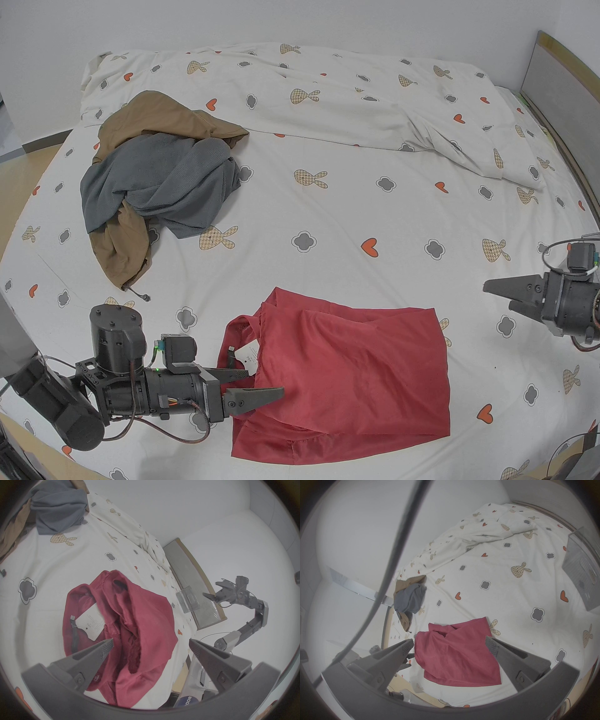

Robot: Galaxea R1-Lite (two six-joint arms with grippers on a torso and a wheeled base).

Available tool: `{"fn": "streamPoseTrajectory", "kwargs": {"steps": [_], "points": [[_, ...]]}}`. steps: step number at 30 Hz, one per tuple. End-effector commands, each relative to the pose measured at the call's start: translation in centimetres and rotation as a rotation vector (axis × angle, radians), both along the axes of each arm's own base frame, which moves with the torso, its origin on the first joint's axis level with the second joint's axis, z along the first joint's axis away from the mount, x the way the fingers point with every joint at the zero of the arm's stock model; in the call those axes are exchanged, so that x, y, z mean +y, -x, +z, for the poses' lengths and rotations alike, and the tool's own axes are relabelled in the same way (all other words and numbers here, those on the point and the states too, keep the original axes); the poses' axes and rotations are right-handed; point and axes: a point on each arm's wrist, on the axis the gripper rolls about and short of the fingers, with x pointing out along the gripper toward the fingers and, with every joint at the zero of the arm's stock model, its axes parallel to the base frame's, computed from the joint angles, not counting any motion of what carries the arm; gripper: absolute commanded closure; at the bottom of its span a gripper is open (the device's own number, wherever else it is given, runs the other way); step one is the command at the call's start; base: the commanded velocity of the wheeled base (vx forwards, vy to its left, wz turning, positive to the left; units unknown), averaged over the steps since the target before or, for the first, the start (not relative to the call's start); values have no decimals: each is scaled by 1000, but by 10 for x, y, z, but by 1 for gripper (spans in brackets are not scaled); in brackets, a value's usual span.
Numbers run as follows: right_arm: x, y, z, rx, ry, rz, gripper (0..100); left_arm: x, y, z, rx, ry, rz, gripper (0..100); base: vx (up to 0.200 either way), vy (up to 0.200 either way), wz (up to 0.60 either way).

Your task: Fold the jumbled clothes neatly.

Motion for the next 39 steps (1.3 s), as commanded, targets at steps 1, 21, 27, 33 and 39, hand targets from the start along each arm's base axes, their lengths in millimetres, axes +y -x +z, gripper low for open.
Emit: {"fn": "streamPoseTrajectory", "kwargs": {"steps": [1,21,27,33,39], "points": [[-18,20,11,-76,-50,-26,0,-4,-14,-12,20,-17,8,0,0,0,0],[-25,19,12,-107,-82,-34,0,-19,-35,-19,8,-10,-8,100,0,0,0],[-25,19,11,-105,-81,-34,0,-16,-31,-18,11,-12,-2,100,0,0,0],[-25,19,11,-102,-81,-31,0,6,-21,-5,-7,-5,51,100,0,0,0],[-24,19,7,-88,-78,-27,0,24,-16,1,-16,-2,110,100,0,0,0]]}}
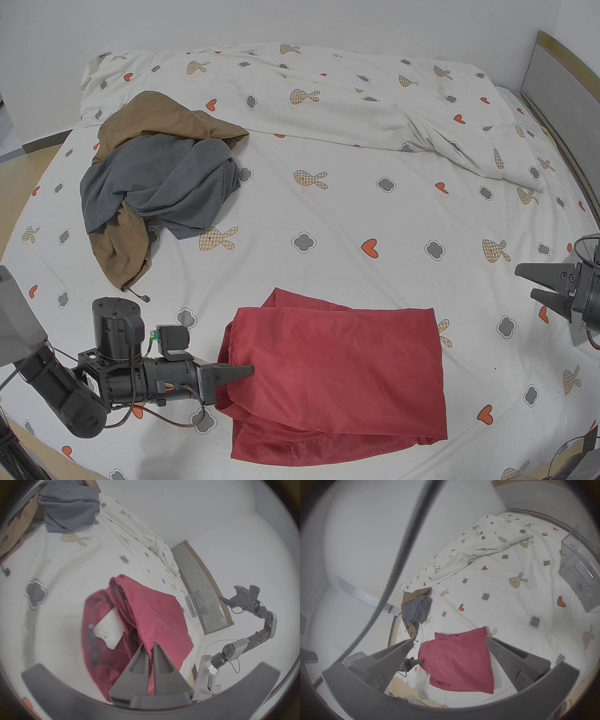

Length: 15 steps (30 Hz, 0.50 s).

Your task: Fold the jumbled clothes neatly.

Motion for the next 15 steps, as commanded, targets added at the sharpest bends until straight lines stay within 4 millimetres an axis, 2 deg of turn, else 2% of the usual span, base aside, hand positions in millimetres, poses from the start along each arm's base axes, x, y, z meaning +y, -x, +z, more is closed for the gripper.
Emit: {"fn": "streamPoseTrajectory", "kwargs": {"steps": [1,11,15], "points": [[1,-1,-2,10,3,5,0,15,6,8,-21,7,45,100,0,0,0],[1,-2,-4,21,-1,19,0,21,11,-5,57,-57,46,100,0,0,0],[1,-1,-4,22,-11,40,0,21,10,-3,75,-65,46,100,0,0,0]]}}
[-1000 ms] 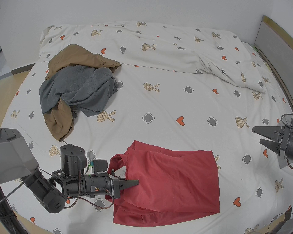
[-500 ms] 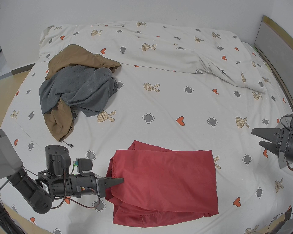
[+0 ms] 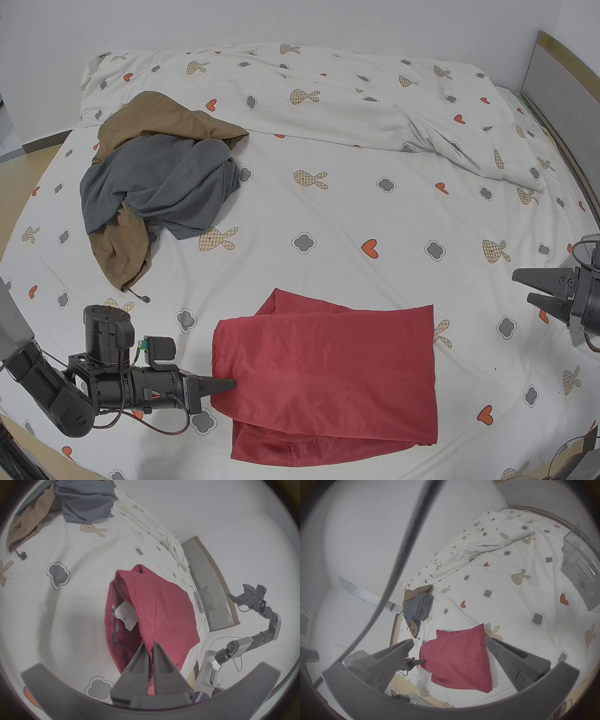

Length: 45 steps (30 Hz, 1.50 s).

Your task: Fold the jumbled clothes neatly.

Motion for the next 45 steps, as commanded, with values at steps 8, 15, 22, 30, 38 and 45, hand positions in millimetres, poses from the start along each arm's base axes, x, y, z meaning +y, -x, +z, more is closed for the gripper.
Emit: {"fn": "streamPoseTrajectory", "kwargs": {"steps": [8,15,22,30,38,45], "points": [[0,-1,-3,14,-4,12,0,1,1,9,-41,-12,-13,100,0,0,0],[0,-2,-6,29,-1,12,0,17,1,30,-147,1,47,100,0,0,0],[0,-3,-8,38,1,12,0,20,7,38,-184,-5,44,100,0,0,0],[0,-3,-9,41,2,12,0,7,14,37,-123,-18,-20,100,0,0,0],[1,-4,-9,42,2,14,0,-1,17,33,-102,-23,-54,100,0,0,0],[1,-4,-9,42,2,15,0,-1,18,31,-80,-31,-54,0,0,0,0]]}}
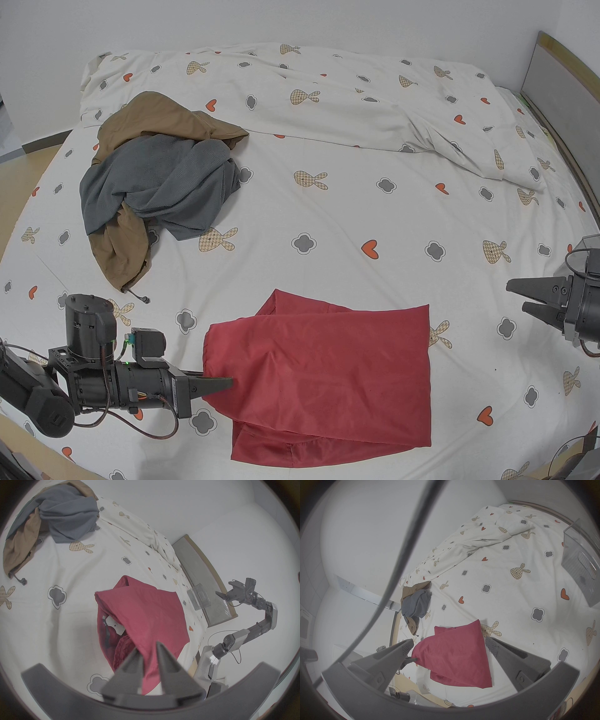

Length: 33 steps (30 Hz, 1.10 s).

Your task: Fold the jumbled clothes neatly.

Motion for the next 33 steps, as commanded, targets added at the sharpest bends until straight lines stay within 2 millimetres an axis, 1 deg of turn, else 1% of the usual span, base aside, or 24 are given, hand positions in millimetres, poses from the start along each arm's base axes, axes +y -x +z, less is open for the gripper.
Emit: {"fn": "streamPoseTrajectory", "kwargs": {"steps": [1,4,10,11,13,16,18,20,21,22,24,26,28,30,31,32,33], "points": [[0,0,0,1,0,1,0,-1,0,-1,4,-2,-6,0,0,0,0],[0,0,0,1,0,1,0,-5,-1,-4,18,-5,-17,0,0,0,0],[0,0,0,1,0,1,0,-4,-4,-7,26,-16,-1,0,0,0,0],[0,-1,-1,5,2,1,0,-3,-9,-5,3,-46,57,0,0,0,0],[1,-3,-4,22,5,3,0,-2,-13,-3,-24,-75,115,0,0,0,0],[3,-12,-15,83,19,2,0,7,-23,9,-96,-122,273,0,0,0,0],[4,-21,-28,145,39,-2,0,15,-27,20,-145,-127,339,0,0,0,0],[3,-33,-44,224,63,-12,0,24,-26,37,-181,-129,395,0,0,0,0],[3,-33,-45,230,64,-12,0,25,-26,39,-183,-128,397,0,0,0,0],[4,-39,-57,281,80,-1,0,28,-21,53,-198,-121,409,0,0,0,0],[6,-48,-73,332,91,40,0,31,-8,73,-207,-113,410,0,0,0,0],[4,-55,-89,344,76,103,0,33,6,93,-219,-100,395,0,0,0,0],[3,-62,-105,335,44,184,0,32,19,107,-214,-81,355,0,0,0,0],[0,-71,-121,309,15,258,0,30,29,116,-184,-21,269,0,0,0,0],[0,-72,-122,309,13,261,0,29,29,116,-181,-16,264,0,0,0,0],[0,-79,-134,305,15,291,0,28,30,117,-134,45,202,0,0,0,0],[1,-82,-137,303,20,295,0,27,30,117,-119,62,186,0,0,0,0]]}}
